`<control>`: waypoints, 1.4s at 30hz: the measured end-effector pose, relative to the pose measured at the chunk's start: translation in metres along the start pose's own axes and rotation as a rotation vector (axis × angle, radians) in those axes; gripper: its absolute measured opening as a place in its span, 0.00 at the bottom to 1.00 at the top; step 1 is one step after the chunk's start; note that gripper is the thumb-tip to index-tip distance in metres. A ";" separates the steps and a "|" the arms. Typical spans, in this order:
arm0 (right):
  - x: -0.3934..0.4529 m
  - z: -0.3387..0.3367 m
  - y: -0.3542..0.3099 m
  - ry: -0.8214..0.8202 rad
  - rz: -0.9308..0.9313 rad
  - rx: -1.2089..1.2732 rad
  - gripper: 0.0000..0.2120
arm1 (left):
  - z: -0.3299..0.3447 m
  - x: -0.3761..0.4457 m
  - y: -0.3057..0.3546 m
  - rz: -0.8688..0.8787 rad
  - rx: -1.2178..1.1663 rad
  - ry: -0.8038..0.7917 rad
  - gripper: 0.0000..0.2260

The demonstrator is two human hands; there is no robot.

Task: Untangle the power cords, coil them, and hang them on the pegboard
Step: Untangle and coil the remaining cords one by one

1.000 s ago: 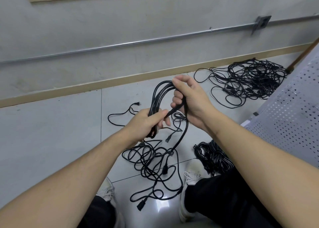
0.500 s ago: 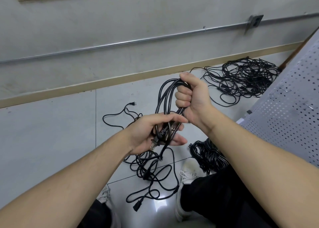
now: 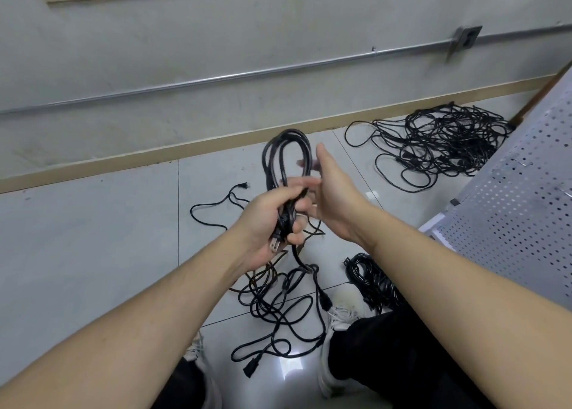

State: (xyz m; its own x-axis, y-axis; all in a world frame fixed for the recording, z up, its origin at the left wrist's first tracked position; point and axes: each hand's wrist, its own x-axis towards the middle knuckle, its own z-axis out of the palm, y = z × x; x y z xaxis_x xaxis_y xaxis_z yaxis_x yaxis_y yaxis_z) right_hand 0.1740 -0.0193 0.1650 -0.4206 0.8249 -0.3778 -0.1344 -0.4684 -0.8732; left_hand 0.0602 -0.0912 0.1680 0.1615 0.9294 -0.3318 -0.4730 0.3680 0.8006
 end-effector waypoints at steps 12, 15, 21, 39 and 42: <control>-0.009 0.011 0.021 -0.345 -0.041 -0.923 0.27 | -0.029 0.007 0.029 0.224 -0.148 0.342 0.13; -0.006 0.004 0.022 -0.313 -0.126 -1.031 0.28 | -0.037 0.008 0.035 0.264 -0.101 0.428 0.13; -0.001 -0.011 0.012 -0.197 -0.144 -1.267 0.28 | -0.041 0.012 0.035 0.353 0.160 0.655 0.14; -0.009 -0.022 -0.002 -0.154 -0.428 -0.992 0.08 | -0.042 0.009 0.013 -0.013 1.168 0.106 0.20; -0.007 -0.019 0.000 -0.116 -0.434 -1.064 0.14 | -0.037 0.008 0.008 -0.036 1.269 0.058 0.13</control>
State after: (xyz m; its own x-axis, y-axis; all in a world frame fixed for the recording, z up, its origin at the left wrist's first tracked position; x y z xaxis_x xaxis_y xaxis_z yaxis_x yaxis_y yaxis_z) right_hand 0.1940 -0.0191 0.1615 -0.6115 0.7912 -0.0002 0.5132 0.3964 -0.7612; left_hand 0.0260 -0.0825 0.1532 0.1036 0.9277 -0.3587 0.6947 0.1906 0.6936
